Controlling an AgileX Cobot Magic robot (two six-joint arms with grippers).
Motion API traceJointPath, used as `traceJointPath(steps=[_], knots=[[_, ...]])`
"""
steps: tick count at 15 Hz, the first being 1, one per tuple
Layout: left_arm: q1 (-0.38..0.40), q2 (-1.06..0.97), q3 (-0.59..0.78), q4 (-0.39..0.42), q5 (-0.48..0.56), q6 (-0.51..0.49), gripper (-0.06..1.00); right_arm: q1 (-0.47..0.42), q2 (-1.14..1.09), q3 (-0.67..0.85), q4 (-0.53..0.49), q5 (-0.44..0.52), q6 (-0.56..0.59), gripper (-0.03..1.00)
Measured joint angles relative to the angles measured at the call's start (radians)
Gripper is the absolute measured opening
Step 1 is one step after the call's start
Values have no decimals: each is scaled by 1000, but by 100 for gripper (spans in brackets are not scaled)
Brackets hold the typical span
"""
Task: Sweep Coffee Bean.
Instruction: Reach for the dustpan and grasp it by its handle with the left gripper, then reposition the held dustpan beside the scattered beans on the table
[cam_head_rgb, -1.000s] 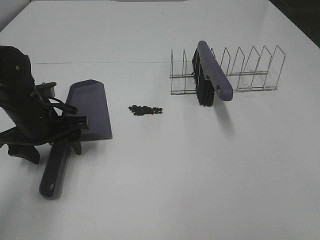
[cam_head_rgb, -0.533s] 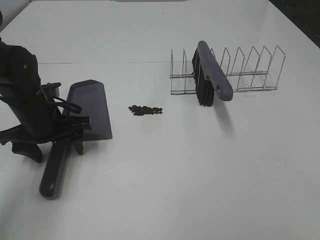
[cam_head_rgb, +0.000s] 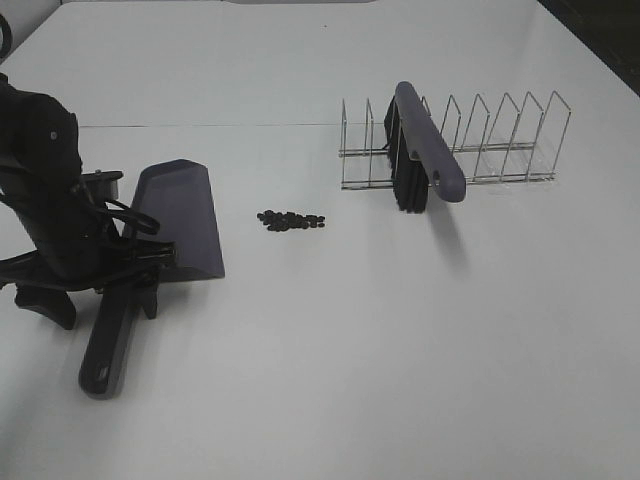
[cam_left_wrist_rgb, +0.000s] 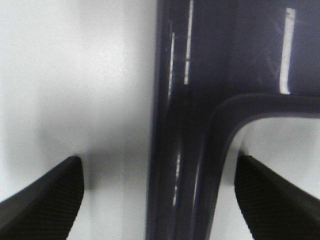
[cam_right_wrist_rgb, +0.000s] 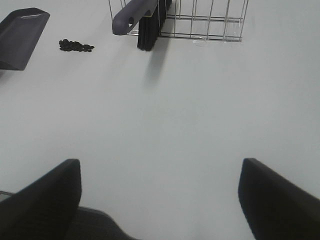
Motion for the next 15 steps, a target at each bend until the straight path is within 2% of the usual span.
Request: traceJointPath(steps=[4,7,8,9,12,15], knots=[[0,0,0,8,3,-8,74,0,0,0,0,0,0,72],[0,1,0,16,6,-10,65,0,0,0,0,0,0,72],[0,2,0,17,5,-10,56,0,0,0,0,0,0,72],[0,16,-3,18,5,-3,32,0,0,0,0,0,0,72],[0,34,-10,12,11,1,33,0,0,0,0,0,0,72],[0,36,-13,9,13,66,33,0,0,0,0,0,0,72]])
